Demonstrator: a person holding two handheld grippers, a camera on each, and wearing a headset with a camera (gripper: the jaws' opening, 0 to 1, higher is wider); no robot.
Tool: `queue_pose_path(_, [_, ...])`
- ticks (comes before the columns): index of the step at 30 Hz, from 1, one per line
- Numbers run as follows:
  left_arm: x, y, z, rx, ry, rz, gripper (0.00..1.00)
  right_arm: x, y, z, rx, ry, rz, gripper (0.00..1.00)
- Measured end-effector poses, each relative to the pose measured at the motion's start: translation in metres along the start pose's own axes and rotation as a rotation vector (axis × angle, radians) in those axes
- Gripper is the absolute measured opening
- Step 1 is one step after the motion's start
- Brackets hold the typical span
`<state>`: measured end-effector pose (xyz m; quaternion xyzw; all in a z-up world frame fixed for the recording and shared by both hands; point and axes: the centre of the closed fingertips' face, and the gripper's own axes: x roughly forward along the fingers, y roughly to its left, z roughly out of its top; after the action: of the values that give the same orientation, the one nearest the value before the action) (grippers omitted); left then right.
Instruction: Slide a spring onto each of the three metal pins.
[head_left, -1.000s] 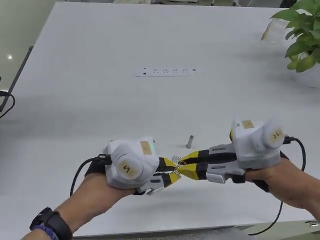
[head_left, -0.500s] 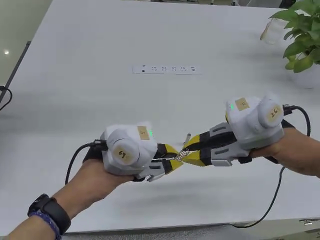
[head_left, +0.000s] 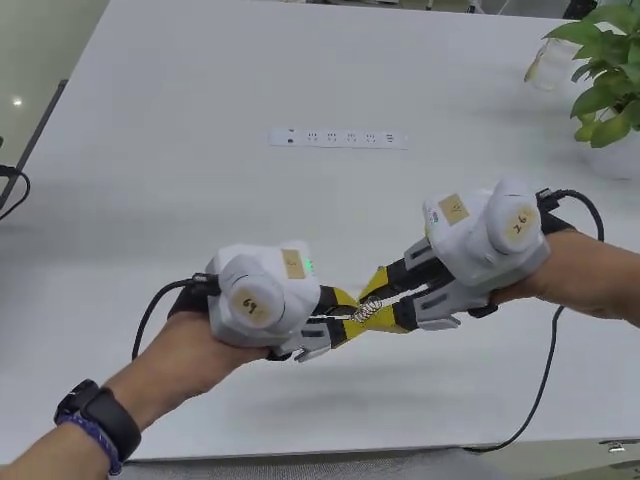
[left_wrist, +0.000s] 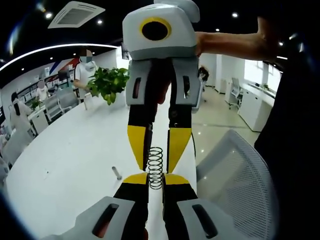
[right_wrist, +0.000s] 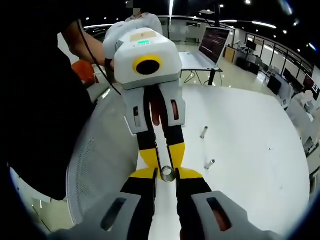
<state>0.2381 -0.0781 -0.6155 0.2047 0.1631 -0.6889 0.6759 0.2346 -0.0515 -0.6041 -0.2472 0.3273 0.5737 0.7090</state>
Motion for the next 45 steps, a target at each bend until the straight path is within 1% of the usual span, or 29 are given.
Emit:
queue_pose_path(6, [-0.001, -0.001, -0.001, 0.002, 0.006, -0.009, 0.02, 0.002, 0.002, -0.003, -0.04, 0.033, 0.02, 0.11])
queue_pose_path(7, [-0.001, -0.002, -0.002, 0.002, 0.006, -0.011, 0.01, 0.002, 0.002, -0.004, -0.056, 0.042, 0.024, 0.11])
queue_pose_path(9, [-0.001, -0.002, -0.002, 0.001, 0.006, -0.014, 0.01, 0.003, 0.002, -0.006, -0.08, 0.058, 0.022, 0.09])
queue_pose_path(11, [0.0, -0.002, -0.002, 0.002, 0.007, -0.017, 0.01, 0.003, 0.002, -0.007, -0.087, 0.065, 0.024, 0.09])
queue_pose_path(18, [0.0, -0.002, -0.001, -0.001, 0.003, -0.022, 0.02, 0.002, 0.0, -0.007, -0.075, 0.056, 0.021, 0.09])
queue_pose_path(21, [0.002, -0.002, -0.002, -0.004, 0.003, -0.03, 0.02, 0.003, 0.001, -0.009, -0.071, 0.06, 0.023, 0.08])
queue_pose_path(24, [0.005, -0.004, -0.004, 0.004, 0.009, -0.037, 0.02, 0.005, 0.002, -0.012, -0.075, 0.073, 0.028, 0.08])
queue_pose_path(26, [0.006, -0.004, -0.006, 0.011, 0.012, -0.03, 0.02, 0.006, 0.001, -0.013, -0.074, 0.077, 0.024, 0.08])
queue_pose_path(31, [0.006, -0.004, -0.009, -0.001, 0.009, -0.027, 0.03, 0.008, 0.002, -0.015, -0.067, 0.079, 0.026, 0.08])
queue_pose_path(36, [0.002, -0.003, -0.02, -0.024, 0.025, -0.015, 0.06, 0.011, 0.002, -0.016, -0.061, 0.079, 0.028, 0.08])
queue_pose_path(38, [-0.002, -0.002, -0.026, -0.044, 0.027, -0.007, 0.07, 0.011, 0.001, -0.017, -0.058, 0.08, 0.025, 0.08])
queue_pose_path(41, [-0.009, -0.001, -0.032, -0.065, 0.028, 0.01, 0.09, 0.012, 0.0, -0.018, -0.05, 0.08, 0.018, 0.08])
queue_pose_path(42, [-0.011, 0.0, -0.034, -0.076, 0.027, 0.018, 0.1, 0.012, 0.0, -0.019, -0.044, 0.08, 0.017, 0.08])
queue_pose_path(45, [-0.018, 0.005, -0.041, -0.139, 0.018, 0.058, 0.15, 0.015, -0.003, -0.025, -0.03, 0.081, 0.012, 0.08])
